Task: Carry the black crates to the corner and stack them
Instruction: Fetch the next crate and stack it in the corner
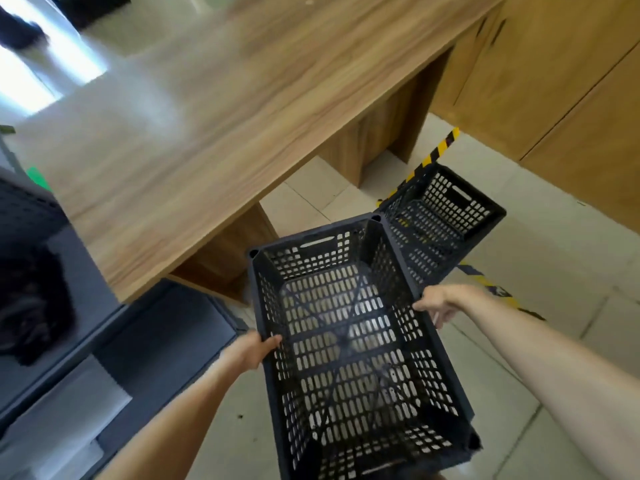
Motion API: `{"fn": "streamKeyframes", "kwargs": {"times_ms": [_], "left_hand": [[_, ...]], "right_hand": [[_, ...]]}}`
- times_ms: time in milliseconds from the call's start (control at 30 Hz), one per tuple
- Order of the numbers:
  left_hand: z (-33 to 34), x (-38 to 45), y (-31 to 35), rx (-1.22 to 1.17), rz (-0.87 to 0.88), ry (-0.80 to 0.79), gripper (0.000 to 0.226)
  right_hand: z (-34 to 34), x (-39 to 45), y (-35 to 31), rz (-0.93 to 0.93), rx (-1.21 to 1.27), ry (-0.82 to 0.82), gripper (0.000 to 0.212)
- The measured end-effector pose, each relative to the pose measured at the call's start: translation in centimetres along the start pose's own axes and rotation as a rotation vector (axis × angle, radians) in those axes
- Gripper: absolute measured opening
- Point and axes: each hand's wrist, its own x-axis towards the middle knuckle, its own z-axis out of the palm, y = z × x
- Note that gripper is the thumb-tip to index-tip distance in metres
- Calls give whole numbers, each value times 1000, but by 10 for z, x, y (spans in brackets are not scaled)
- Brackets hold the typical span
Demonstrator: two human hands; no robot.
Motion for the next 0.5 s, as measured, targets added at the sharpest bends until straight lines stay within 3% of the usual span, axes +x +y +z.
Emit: {"fn": "streamKeyframes", "kwargs": {"times_ms": [133,233,500], "left_hand": [[-27,-40,33,151,66,12,61],[-51,-62,59,240,117,26,67],[-100,-121,139,459,344,138,72]], "right_hand": [[18,-58,28,22,92,113,45],[28,-95,47,27,149,190,45],[29,-175,98,42,348,191,51]]}}
